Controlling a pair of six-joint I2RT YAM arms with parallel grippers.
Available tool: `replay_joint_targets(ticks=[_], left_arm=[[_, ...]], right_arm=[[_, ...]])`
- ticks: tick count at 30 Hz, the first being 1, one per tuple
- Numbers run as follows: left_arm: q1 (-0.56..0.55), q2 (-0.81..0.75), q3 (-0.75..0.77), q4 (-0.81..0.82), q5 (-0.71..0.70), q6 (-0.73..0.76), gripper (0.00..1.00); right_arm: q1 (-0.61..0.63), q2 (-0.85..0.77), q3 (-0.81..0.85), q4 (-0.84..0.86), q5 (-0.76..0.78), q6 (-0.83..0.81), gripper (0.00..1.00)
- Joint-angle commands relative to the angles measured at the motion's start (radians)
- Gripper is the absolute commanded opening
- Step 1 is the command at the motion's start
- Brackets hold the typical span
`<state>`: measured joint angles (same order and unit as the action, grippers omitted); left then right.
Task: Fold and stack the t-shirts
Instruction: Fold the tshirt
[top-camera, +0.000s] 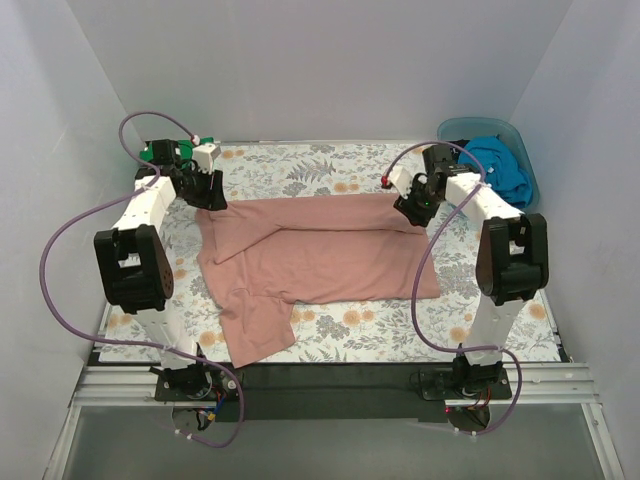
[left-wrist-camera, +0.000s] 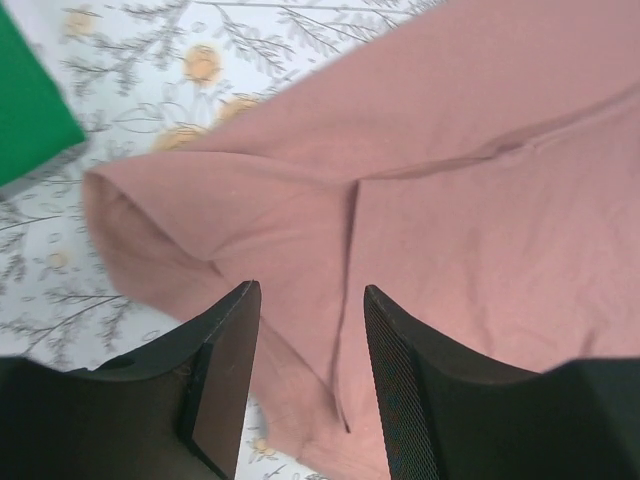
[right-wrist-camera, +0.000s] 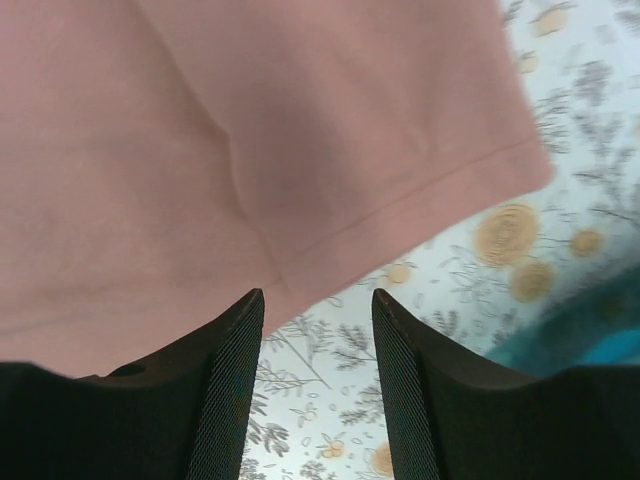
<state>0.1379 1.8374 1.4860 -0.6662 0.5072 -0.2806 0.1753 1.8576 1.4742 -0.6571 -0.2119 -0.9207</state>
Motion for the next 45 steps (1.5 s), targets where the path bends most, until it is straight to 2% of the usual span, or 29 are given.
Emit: replay_joint_targets(ticks=[1, 10, 23, 25, 29, 32, 37, 40, 41, 45], left_arm=[[-0.017, -0.029, -0.027, -0.035, 0.013, 0.017, 0.45], [-0.037, -0.020, -0.033, -0.038, 0.005, 0.024, 0.45], [-0.038, -0.007, -0.035, -0.032, -0.004, 0.041, 0.46], [-0.040, -0.004, -0.035, -0.032, -0.004, 0.041, 0.46], [-0.050, -0.004, -0.046, -0.030, -0.006, 0.049, 0.43], [-0.064, -0.009, -0.062, -0.027, -0.024, 0.069, 0.41], [-0.067, -0.009, -0.085, -0.030, -0.038, 0.078, 0.42], [-0.067, -0.010, -0.095, -0.044, -0.045, 0.093, 0.42], [-0.067, -0.013, -0.099, -0.047, -0.052, 0.096, 0.42], [-0.069, -0.043, -0.136, -0.068, -0.079, 0.149, 0.41]], right_arm=[[0.026, 0.021, -0.047, -0.039, 0.031, -0.056, 0.54], [0.030, 0.060, -0.087, 0.054, 0.107, -0.075, 0.51], [0.030, 0.114, -0.100, 0.085, 0.152, -0.090, 0.46], [0.030, 0.115, -0.100, 0.089, 0.157, -0.092, 0.42], [0.029, 0.107, -0.084, 0.091, 0.163, -0.090, 0.23], [0.030, 0.097, -0.072, 0.090, 0.172, -0.092, 0.14], [0.029, 0.086, -0.069, 0.090, 0.190, -0.102, 0.17], [0.029, 0.089, -0.071, 0.090, 0.195, -0.110, 0.08], [0.029, 0.089, -0.069, 0.090, 0.195, -0.110, 0.02], [0.030, 0.084, -0.046, 0.090, 0.174, -0.099, 0.01]])
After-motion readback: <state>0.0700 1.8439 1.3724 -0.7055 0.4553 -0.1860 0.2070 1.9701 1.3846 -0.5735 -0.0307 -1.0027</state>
